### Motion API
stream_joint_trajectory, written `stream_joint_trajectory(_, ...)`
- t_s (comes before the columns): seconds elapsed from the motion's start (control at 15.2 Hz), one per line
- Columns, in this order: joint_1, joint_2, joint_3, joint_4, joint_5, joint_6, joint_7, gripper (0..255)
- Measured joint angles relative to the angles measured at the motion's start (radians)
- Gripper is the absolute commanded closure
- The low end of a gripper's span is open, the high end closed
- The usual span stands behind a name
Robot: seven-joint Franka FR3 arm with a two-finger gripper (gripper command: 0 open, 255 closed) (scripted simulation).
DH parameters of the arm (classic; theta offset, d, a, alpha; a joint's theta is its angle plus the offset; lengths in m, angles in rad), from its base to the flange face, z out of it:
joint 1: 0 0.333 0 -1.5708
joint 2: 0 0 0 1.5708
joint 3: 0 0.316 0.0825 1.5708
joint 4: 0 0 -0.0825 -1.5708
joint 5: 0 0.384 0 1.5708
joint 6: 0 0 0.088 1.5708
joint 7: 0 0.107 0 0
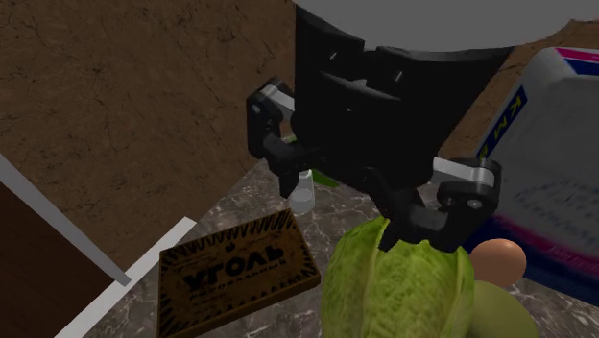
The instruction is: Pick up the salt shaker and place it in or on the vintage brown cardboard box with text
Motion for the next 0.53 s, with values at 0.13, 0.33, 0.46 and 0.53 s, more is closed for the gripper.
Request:
stream_joint_trajectory(0.13, 0.011, 0.069, 0.024, 0.014, 0.007, 0.071, 0.008, 0)
stream_joint_trajectory(0.33, 0.028, 0.169, 0.062, 0.043, 0.009, 0.164, 0.028, 0)
stream_joint_trajectory(0.46, 0.034, 0.235, 0.081, 0.069, 0.003, 0.219, 0.037, 0)
stream_joint_trajectory(0.53, 0.038, 0.270, 0.092, 0.085, -0.002, 0.245, 0.045, 0)
